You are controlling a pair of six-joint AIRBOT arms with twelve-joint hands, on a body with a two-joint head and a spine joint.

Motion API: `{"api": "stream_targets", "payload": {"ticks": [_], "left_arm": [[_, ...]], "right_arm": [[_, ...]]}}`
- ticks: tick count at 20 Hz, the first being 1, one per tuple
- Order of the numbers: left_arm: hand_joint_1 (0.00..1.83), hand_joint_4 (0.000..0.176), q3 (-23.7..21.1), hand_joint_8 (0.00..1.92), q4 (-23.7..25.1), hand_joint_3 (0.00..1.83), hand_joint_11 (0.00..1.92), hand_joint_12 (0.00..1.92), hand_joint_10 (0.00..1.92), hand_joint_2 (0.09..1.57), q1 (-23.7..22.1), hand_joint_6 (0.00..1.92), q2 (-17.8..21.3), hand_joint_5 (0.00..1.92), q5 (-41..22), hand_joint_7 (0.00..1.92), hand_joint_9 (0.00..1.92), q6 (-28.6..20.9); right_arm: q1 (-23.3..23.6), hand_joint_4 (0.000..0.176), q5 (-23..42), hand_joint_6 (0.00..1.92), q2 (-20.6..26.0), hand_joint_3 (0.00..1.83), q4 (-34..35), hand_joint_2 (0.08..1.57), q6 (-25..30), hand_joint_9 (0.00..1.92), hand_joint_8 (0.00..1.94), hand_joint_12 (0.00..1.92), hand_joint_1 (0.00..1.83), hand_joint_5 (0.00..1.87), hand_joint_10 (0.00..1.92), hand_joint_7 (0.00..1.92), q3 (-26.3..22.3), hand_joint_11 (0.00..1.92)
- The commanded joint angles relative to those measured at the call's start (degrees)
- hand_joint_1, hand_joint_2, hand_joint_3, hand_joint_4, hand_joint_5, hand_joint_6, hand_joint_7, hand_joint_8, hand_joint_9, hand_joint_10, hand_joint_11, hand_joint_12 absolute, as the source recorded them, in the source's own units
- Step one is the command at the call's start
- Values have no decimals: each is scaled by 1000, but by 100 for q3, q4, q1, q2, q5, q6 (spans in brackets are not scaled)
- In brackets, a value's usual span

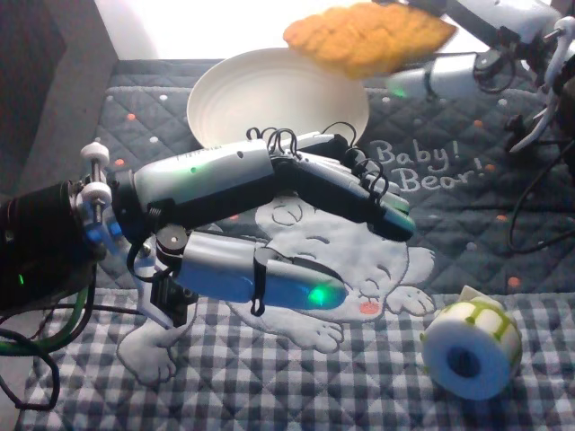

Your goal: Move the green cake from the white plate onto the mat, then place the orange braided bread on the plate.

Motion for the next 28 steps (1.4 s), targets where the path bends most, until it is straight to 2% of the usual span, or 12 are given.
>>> {"api": "stream_targets", "payload": {"ticks": [1, 3, 12, 15, 16, 17, 22, 24, 25, 26, 27, 28], "left_arm": [[556, 0, -15, 0, -286, 0, 29, 896, 4, 1083, -12, 0, -16, 641, -608, 627, 536, -77], [530, 0, -17, 2, -325, 2, 3, 855, 0, 1091, 34, 8, -11, 611, -638, 603, 511, -98], [442, 0, -201, 4, -643, 0, 0, 1054, 10, 1264, 319, 2, 210, 380, -608, 582, 547, -82], [907, 0, -298, 2, -752, 0, 0, 663, 4, 1042, 423, 33, 348, 710, -619, 543, 456, -5], [1033, 0, -314, 3, -788, 0, 0, 199, 2, 993, 458, 10, 376, 445, -620, 340, 240, 13], [1053, 20, -314, 4, -811, 0, 18, 114, 4, 953, 475, 15, 386, 476, -620, 336, 230, 21], [928, 0, -401, 2, -1124, 0, 0, 0, 0, 869, 614, 21, 653, 492, -679, 220, 101, 257], [610, 3, -451, 9, -1282, 22, 10, 5, 7, 1135, 660, 0, 801, 370, -746, 327, 193, 393], [586, 17, -472, 1, -1378, 13, 1, 0, 1, 1155, 682, 0, 878, 283, -803, 248, 144, 472], [394, 75, -475, 2, -1486, 5, 0, 0, 0, 1144, 711, 5, 941, 282, -883, 189, 99, 543], [394, 75, -475, 2, -1537, 5, 0, 0, 0, 1144, 719, 5, 961, 282, -917, 189, 99, 573], [289, 39, -476, 7, -1622, 8, 35, 23, 9, 1211, 729, 7, 996, 328, -979, 253, 166, 626]], "right_arm": [[41, 175, 716, 4, 92, 2, 152, 813, 50, 45, 4, 348, 765, 6, 5, 18, 34, 68], [41, 176, 723, 0, 90, 0, 68, 790, 50, 1, 0, 24, 787, 0, 0, 0, -28, 2], [39, 176, 1307, 0, 777, 0, -422, 726, 192, 0, 0, 0, 682, 0, 0, 0, -953, 0], [36, 176, 1555, 0, 1004, 0, -638, 706, 190, 0, 0, 0, 707, 0, 0, 0, -1315, 0], [34, 176, 1657, 0, 1127, 0, -740, 707, 190, 0, 0, 0, 686, 0, 0, 0, -1486, 0], [33, 176, 1722, 0, 1216, 0, -796, 700, 188, 0, 0, 0, 626, 0, 0, 0, -1609, 0], [30, 176, 1983, 0, 1830, 0, -1023, 615, -149, 0, 0, 79, 750, 0, 0, 0, -2454, 154], [29, 176, 2039, 5, 1986, 0, -1092, 612, -223, 0, 0, 77, 748, 14, 0, 0, -2703, 135], [27, 176, 2060, 0, 2034, 4, -1137, 632, -223, 0, 0, 49, 749, 2, 0, 0, -2789, 67], [23, 156, 2099, 5, 2093, 7, -1181, 718, -223, 27, 7, 54, 726, 13, 6, 44, -2885, 57], [20, 156, 2108, 5, 2118, 7, -1191, 718, -223, 27, 7, 54, 726, 13, 6, 44, -2923, 57], [9, 168, 2135, 18, 2154, 0, -1209, 700, -223, 26, 7, 58, 758, 51, 4, 48, -2975, 61]]}}
